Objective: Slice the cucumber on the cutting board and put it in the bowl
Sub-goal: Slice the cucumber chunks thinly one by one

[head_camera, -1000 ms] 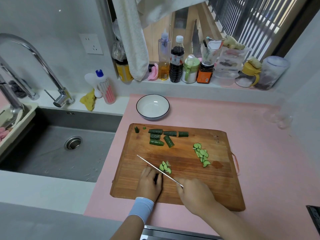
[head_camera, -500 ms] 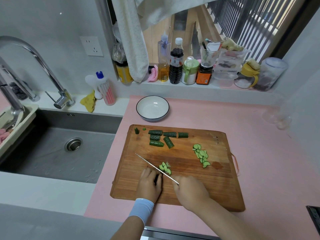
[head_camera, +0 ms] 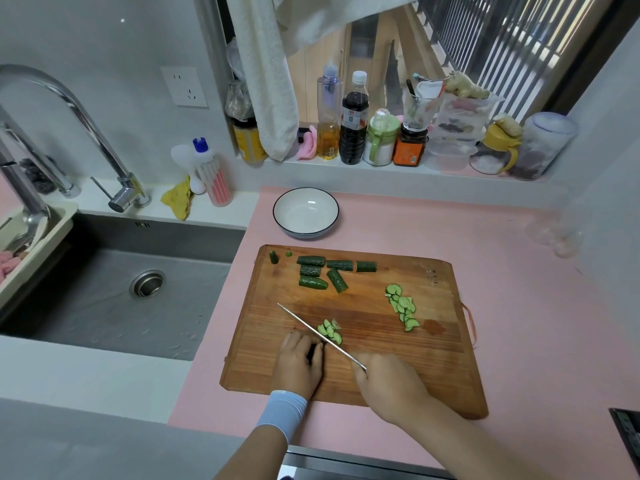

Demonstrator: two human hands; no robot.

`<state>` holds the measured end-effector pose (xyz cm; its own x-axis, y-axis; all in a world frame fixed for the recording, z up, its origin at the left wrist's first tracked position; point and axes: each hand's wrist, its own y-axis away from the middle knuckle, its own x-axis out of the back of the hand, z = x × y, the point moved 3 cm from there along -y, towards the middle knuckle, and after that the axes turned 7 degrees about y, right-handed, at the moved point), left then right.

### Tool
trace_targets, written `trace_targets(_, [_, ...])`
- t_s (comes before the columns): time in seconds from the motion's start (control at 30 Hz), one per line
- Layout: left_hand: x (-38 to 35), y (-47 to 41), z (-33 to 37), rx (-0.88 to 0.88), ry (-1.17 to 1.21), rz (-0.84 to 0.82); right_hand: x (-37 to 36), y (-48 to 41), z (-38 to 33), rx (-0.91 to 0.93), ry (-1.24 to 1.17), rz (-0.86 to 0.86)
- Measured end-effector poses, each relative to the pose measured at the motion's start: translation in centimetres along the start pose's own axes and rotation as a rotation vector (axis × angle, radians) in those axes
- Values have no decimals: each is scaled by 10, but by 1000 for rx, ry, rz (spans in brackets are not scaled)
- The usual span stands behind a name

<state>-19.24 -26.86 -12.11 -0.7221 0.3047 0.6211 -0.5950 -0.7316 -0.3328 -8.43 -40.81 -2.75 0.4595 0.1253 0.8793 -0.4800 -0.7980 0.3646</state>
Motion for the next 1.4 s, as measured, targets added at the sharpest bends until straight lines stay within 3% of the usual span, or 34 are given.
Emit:
trace_targets(0.27, [1, 1, 2, -8, 1, 2, 1, -10, -8, -34, -18, -37])
trace_targets(0.63, [2, 2, 2, -40, -7, 36, -5, 5, -1, 40, 0, 71])
trace_targets(1.4, [0, 5, 0, -37, -21, 5, -4, -7, -5, -24, -19, -33])
